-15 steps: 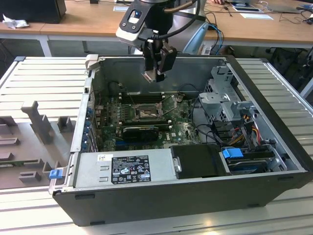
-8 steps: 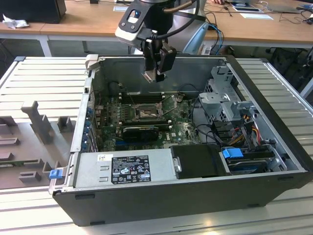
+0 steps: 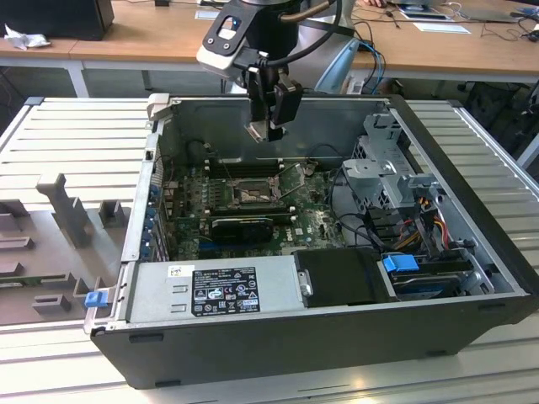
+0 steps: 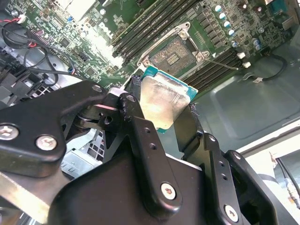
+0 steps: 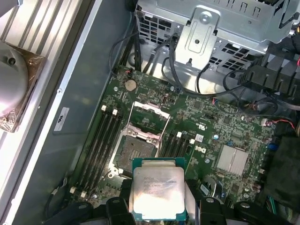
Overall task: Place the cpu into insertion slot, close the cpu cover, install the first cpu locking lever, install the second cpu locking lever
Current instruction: 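Place the cpu into insertion slot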
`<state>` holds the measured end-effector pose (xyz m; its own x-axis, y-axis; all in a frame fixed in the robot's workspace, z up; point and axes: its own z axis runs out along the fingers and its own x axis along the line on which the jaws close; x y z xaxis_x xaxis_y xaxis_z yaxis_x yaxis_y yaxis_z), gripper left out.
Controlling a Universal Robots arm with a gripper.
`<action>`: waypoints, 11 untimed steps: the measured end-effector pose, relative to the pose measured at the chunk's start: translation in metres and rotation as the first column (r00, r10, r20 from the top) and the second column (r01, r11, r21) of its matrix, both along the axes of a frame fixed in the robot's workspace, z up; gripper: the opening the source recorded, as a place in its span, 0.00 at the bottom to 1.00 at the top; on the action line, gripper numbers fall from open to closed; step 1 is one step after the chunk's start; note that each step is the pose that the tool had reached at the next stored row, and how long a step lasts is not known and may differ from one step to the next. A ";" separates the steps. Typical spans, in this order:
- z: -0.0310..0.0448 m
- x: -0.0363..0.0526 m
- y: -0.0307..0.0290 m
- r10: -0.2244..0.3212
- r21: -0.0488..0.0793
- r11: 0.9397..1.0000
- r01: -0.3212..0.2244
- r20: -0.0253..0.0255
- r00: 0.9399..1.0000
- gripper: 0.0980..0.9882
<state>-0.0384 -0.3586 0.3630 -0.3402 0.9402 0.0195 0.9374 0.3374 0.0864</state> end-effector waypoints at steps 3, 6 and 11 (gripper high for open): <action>0.0000 0.0000 0.0000 -0.008 0.000 1.000 0.008 0.000 1.000 0.48; 0.0000 0.0000 0.0000 -0.020 0.000 1.000 0.020 0.000 1.000 0.48; -0.0001 0.0000 0.0000 -0.091 -0.001 0.996 0.091 0.000 0.996 0.48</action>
